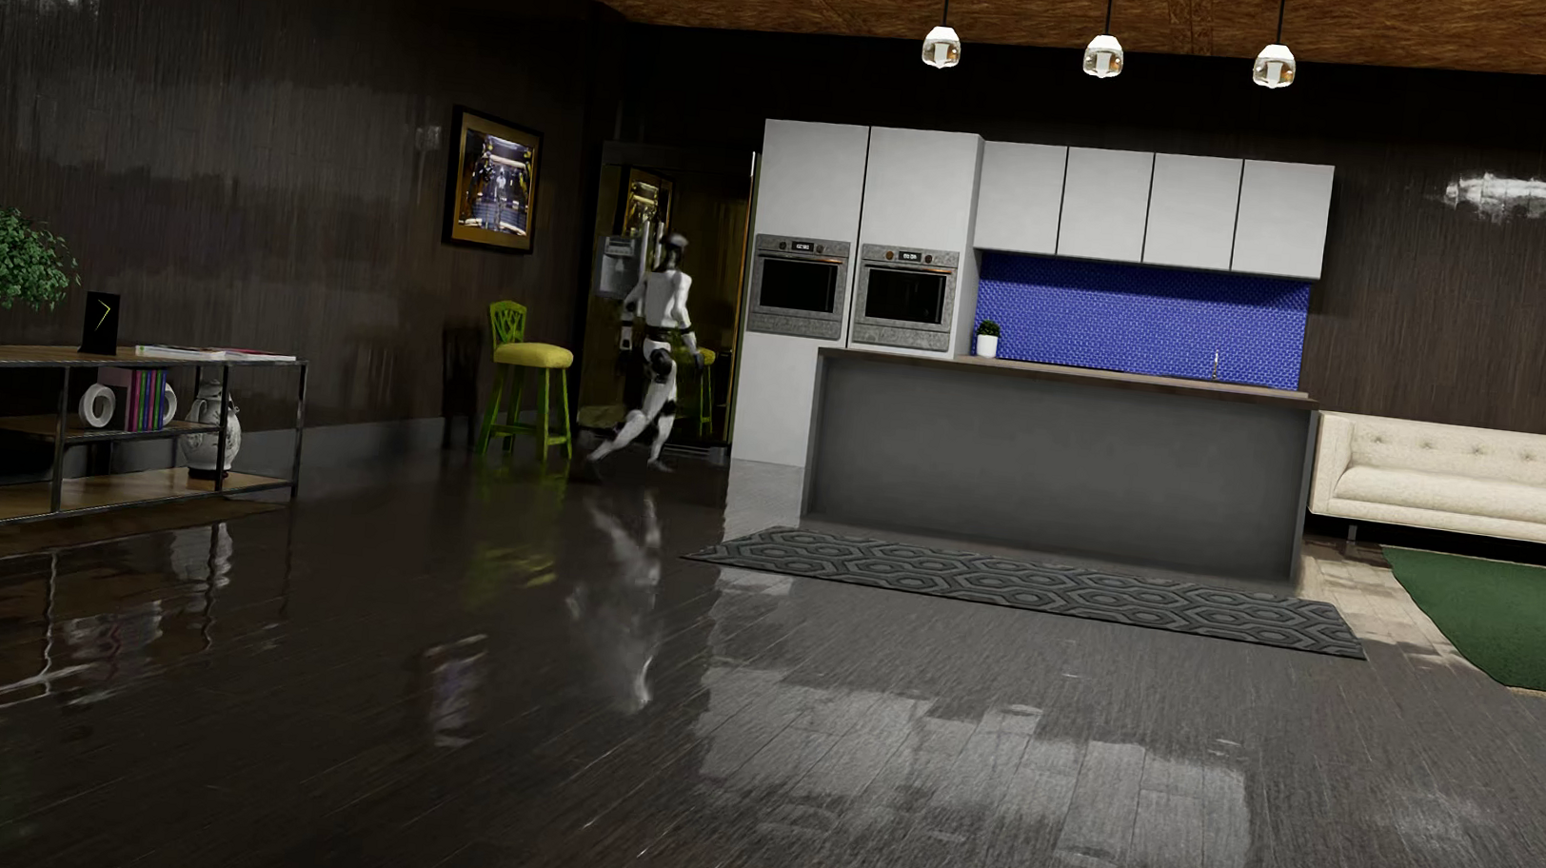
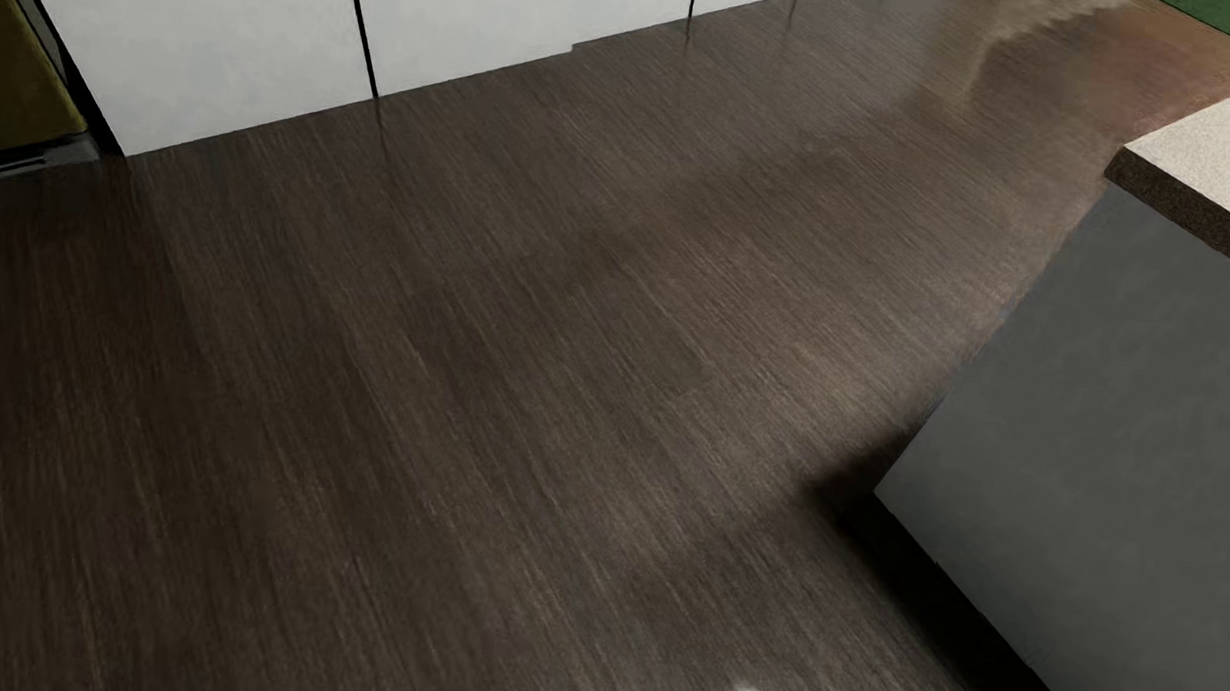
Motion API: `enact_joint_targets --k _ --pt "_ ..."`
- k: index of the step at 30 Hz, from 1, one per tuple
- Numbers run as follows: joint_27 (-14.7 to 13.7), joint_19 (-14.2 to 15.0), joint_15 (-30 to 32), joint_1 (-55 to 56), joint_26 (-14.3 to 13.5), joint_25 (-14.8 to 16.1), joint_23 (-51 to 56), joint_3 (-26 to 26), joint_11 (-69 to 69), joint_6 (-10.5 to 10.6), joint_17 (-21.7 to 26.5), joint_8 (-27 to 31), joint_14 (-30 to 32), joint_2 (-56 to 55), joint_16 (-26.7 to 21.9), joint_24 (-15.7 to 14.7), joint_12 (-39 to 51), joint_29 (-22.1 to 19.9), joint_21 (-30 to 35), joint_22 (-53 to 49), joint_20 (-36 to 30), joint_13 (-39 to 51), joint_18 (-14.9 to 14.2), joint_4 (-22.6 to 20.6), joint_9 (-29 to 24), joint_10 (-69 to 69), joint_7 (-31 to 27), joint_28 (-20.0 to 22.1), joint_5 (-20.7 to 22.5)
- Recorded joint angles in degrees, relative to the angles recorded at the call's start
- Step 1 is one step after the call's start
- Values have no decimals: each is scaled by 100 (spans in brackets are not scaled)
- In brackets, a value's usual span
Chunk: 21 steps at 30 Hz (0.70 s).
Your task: Approach the counter
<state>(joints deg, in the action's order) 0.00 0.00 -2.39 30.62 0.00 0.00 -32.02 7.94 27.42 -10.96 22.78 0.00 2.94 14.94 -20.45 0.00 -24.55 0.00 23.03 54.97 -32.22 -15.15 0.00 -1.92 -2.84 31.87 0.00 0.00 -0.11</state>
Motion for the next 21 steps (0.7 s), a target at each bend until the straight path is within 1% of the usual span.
enact_joint_targets --k 1,2,3,4,5,6,7,8,9,10,11,12,13,14,15,16,17,18,19,20,21 --pt "0 0 278 228 0 0 311 129 31 66 72 0 -1134 160 57 0 2 0 -106 49 37 27 0 134 70 -478 0 0 -200" --pt "0 0 675 354 0 0 462 281 119 78 84 0 -1743 355 40 0 17 0 -176 12 48 47 0 222 51 -549 0 0 -435" --pt "0 0 1240 496 0 0 427 389 254 51 50 0 -1494 526 0 0 54 0 -234 12 93 25 0 200 54 -392 0 0 -641" --pt "0 0 1946 688 0 0 216 352 537 -9 -21 0 -584 550 -48 0 133 0 -257 75 106 -59 0 51 152 -89 0 0 -782" --pt "0 0 2731 861 0 0 -135 209 1132 -95 -107 0 414 324 -87 0 240 0 -251 158 130 -166 0 -181 277 390 0 0 -898" --pt "0 0 3031 819 0 0 -585 30 2084 -183 -187 0 847 -110 -131 0 387 0 -184 237 159 -223 0 -442 267 962 0 0 -962" --pt "0 0 2311 437 0 0 -1014 -158 3289 -221 -231 0 770 -702 -196 0 600 0 -29 255 188 -203 0 -708 119 1269 0 0 -947" --pt "0 0 938 -237 0 0 -1370 -374 4370 -182 -237 0 556 -1367 -247 0 841 0 168 229 254 -168 0 -906 -33 1133 0 0 -863" --pt "0 0 -304 -1064 0 0 -1607 -641 4951 -74 -207 0 222 -1984 -295 0 1064 0 291 159 284 -223 0 -967 -146 764 0 0 -756" --pt "0 0 -1092 -1878 0 0 -1758 -979 4988 82 -142 0 -195 -2546 -393 0 1219 0 375 -103 258 -338 0 -921 -219 369 0 0 -617" --pt "0 0 -1435 -2719 0 0 -1878 -1348 4505 220 -60 0 -648 -2940 -513 0 1328 0 413 -473 281 -476 0 -823 -319 -57 0 0 -534" --pt "0 0 -1486 -3365 0 0 -1976 -1682 3761 334 13 0 -1112 -3381 -556 0 1508 0 340 -671 446 -619 0 -721 -324 -422 0 0 -526" --pt "0 0 -1387 -3902 0 0 -2070 -1953 2824 419 79 0 -1562 -3764 -586 0 1742 0 245 -843 647 -714 0 -614 -318 -695 0 0 -560" --pt "0 0 -1199 -4334 0 0 -2170 -2200 1719 459 121 0 -1962 -4021 -639 0 2009 0 161 -1042 759 -777 0 -530 -280 -868 0 0 -637" --pt "0 0 -1053 -4643 0 0 -2273 -2418 685 454 148 0 -2229 -4225 -695 0 2262 0 100 -1233 852 -826 0 -492 -203 -920 0 0 -745" --pt "0 0 -1096 -4918 0 0 -2365 -2594 107 453 172 0 -2342 -4423 -738 0 2463 0 24 -1383 939 -889 0 -427 -140 -880 0 0 -866" --pt "0 0 -1165 -5194 0 0 -2446 -2775 165 503 191 0 -2273 -4602 -748 0 2553 0 -35 -1546 1057 -955 0 -255 -144 -765 0 0 -956" --pt "0 0 -1109 -5418 0 0 -2553 -2942 637 575 196 0 -1953 -4712 -703 0 2532 0 -47 -1674 1167 -1017 0 -38 -171 -486 0 0 -970" --pt "0 0 -889 -5437 0 0 -2722 -3004 1258 687 178 0 -1293 -4805 -589 0 2412 0 -32 -1721 1253 -1066 0 131 -110 70 0 0 -889" --pt "0 0 -636 -5191 0 0 -2916 -2932 1876 839 149 0 -299 -4854 -433 0 2233 0 30 -1650 1273 -1066 0 262 -34 980 0 0 -721" --pt "0 0 -674 -4806 0 0 -3027 -2730 2260 968 112 0 661 -4588 -310 0 2026 0 75 -1527 1213 -1011 0 356 -116 2196 0 0 -423"
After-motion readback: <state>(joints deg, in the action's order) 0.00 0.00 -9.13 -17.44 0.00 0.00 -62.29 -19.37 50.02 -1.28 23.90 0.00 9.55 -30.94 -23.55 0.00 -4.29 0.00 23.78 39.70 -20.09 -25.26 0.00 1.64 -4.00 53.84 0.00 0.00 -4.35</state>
